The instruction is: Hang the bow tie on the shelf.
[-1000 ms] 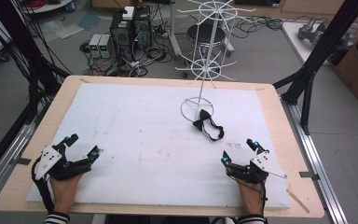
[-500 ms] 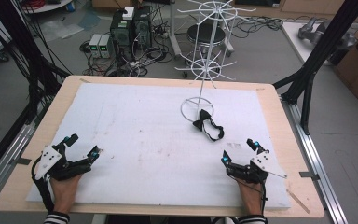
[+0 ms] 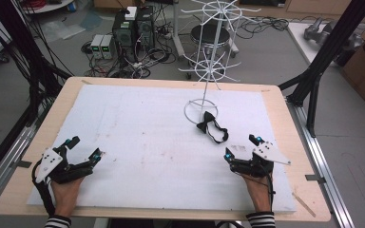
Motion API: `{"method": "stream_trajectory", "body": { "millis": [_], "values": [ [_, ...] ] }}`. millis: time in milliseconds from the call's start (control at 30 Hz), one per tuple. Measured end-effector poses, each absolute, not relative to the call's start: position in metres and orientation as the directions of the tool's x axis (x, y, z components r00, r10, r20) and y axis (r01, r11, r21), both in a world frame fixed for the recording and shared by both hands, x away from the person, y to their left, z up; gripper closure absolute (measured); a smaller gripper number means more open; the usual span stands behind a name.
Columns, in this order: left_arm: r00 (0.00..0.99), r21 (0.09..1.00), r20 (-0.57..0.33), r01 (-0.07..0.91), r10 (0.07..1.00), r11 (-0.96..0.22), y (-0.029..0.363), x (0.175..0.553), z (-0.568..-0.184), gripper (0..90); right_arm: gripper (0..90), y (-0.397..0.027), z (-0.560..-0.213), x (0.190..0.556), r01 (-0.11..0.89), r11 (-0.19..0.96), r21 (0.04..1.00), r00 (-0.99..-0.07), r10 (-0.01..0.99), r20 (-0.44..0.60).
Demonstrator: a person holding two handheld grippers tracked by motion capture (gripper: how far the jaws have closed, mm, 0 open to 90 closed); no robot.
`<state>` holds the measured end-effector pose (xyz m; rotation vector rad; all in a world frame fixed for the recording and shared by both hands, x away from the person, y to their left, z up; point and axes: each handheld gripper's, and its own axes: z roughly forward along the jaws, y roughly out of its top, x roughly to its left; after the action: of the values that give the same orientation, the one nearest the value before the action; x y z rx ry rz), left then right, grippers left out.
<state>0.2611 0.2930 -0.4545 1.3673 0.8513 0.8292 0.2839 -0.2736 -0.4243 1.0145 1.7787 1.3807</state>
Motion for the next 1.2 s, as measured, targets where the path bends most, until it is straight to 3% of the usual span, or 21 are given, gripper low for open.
{"method": "stream_trajectory", "body": {
  "millis": [533, 1000, 1200],
  "values": [
    [0.465, 0.999, -0.03, -0.005, 0.885, 0.036, 0.293, 0.261, -0.455, 8.8, 3.3, -0.262, -0.391, 0.334, 0.3, 0.216, 0.929, -0.596, 0.803, 0.005],
    [0.467, 0.999, -0.039, -0.004, 0.883, 0.046, 0.294, 0.261, -0.455, 8.9, 3.4, -0.247, -0.386, 0.386, 0.387, 0.322, 0.864, -0.605, 0.796, -0.026],
    [0.469, 0.999, -0.041, -0.006, 0.882, 0.05, 0.294, 0.261, -0.455, 8.9, 6.8, -0.244, -0.392, 0.403, 0.397, 0.302, 0.867, -0.584, 0.811, -0.016]
  ]
}}
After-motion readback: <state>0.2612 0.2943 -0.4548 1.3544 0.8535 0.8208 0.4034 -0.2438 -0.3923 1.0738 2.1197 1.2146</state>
